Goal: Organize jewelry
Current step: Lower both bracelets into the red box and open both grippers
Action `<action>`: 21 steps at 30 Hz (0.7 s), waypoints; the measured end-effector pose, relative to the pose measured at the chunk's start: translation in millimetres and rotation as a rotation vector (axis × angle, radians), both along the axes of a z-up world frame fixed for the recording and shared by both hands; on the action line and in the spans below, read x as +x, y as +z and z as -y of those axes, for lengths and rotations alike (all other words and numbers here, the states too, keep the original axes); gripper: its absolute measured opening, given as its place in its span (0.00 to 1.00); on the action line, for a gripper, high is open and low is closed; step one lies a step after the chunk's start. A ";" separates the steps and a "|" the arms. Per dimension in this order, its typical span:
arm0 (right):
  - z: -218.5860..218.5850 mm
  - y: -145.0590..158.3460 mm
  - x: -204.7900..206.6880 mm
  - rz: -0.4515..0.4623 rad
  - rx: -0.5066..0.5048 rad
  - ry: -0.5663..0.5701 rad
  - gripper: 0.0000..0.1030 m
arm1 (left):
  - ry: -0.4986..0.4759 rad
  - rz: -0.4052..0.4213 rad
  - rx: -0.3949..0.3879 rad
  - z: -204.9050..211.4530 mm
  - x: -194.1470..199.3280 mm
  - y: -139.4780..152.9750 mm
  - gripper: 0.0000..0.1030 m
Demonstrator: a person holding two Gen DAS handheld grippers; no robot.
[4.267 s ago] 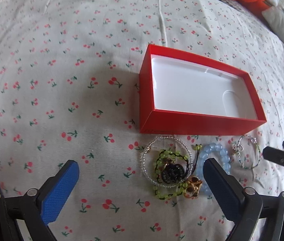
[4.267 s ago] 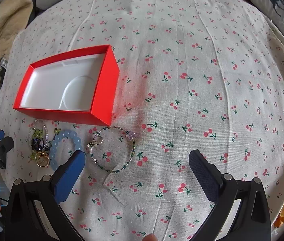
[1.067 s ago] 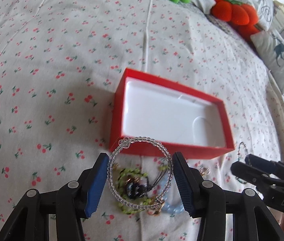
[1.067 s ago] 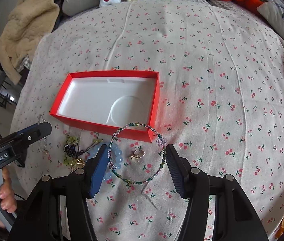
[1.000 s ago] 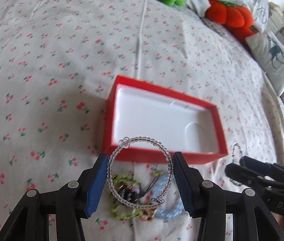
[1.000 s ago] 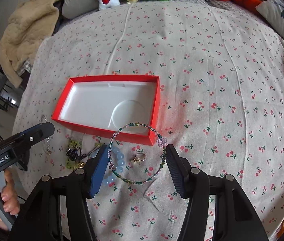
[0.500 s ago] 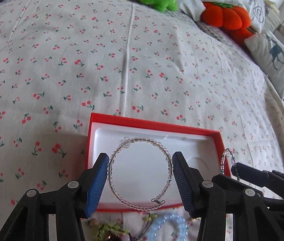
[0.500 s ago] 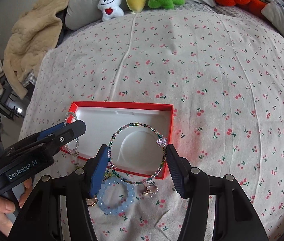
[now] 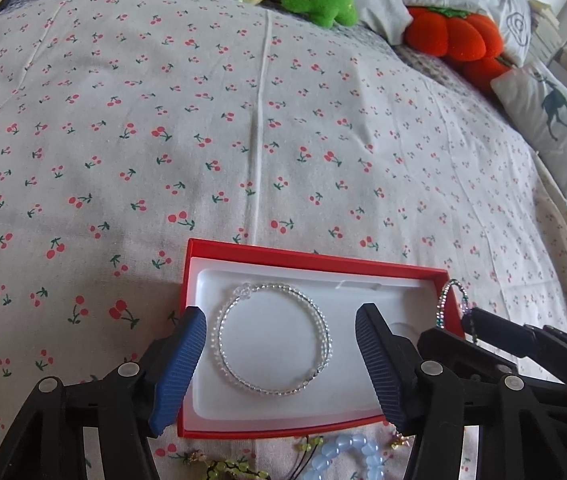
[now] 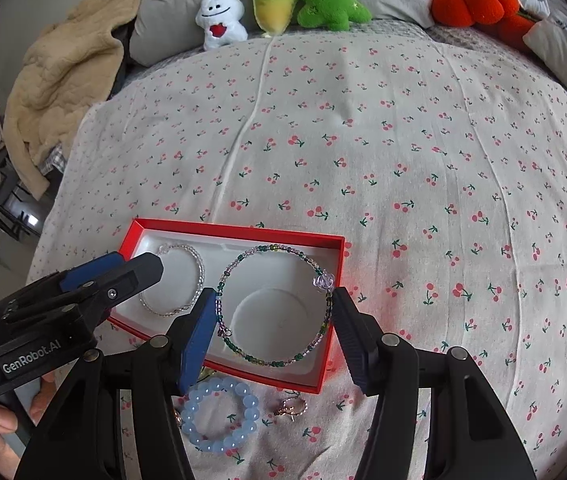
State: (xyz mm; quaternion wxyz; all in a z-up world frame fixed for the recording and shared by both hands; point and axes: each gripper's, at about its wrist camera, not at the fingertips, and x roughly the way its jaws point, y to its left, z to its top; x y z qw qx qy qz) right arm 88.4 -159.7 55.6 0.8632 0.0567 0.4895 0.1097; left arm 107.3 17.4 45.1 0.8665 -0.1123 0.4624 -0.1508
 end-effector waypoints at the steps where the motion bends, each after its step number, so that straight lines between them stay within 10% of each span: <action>1: -1.1 0.0 0.1 0.003 -0.001 0.003 0.61 | 0.003 0.003 0.000 -1.3 -1.5 1.5 0.65; 21: 9.6 19.3 -25.1 0.016 0.010 -0.020 0.69 | 0.035 -0.011 0.056 -16.1 -41.8 9.3 0.81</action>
